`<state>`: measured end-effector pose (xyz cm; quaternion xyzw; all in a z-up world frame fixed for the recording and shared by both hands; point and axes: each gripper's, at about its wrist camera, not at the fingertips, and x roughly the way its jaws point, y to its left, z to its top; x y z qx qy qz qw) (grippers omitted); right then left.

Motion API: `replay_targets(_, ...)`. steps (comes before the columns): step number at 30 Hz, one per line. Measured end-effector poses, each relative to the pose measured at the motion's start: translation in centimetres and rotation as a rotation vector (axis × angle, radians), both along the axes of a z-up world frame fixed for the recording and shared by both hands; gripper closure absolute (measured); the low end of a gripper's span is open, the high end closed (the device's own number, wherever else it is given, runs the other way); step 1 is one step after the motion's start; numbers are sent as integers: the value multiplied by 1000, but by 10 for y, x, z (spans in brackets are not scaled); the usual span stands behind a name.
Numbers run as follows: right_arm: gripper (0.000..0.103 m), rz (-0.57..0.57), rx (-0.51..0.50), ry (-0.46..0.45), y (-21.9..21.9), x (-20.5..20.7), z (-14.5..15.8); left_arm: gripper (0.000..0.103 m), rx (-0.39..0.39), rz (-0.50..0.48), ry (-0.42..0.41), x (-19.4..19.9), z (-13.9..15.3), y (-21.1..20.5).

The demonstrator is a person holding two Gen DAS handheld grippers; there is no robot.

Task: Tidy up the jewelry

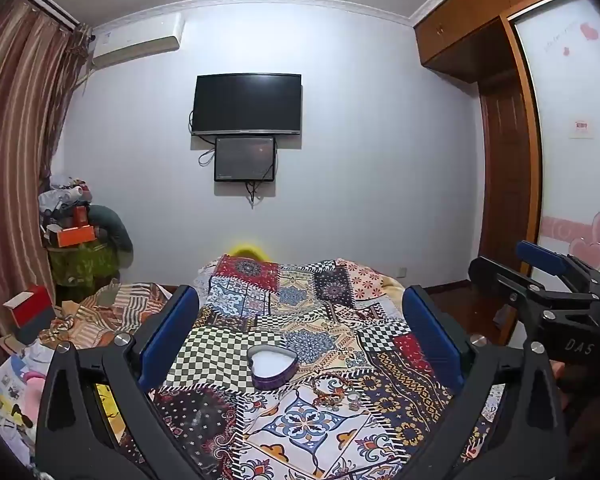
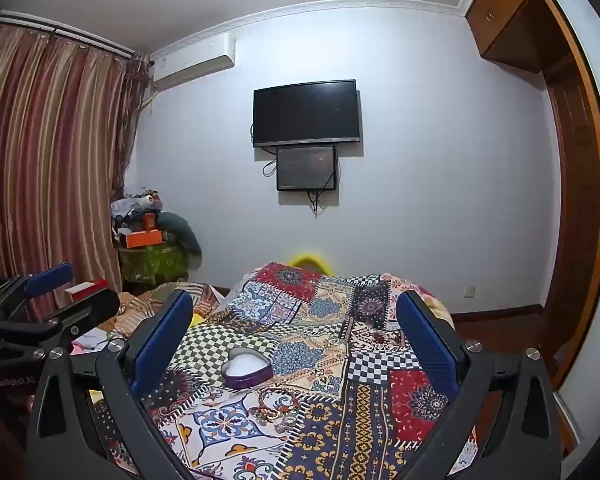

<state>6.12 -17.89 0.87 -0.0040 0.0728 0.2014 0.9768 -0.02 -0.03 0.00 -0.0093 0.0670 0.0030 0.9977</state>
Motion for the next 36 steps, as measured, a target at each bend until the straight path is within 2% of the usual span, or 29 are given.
replay_targets(8,2,2,5,-2,-1,3,-3,1,-8,32,5,-7,-4,-12)
replay_targets(11,2,1,3,0,1,2,-5,1,-10,8,22,6,-9,-3)
replay_targets(36,2,-4,5,27,2,8,-12,1,-12,17,31,12,-13,1)
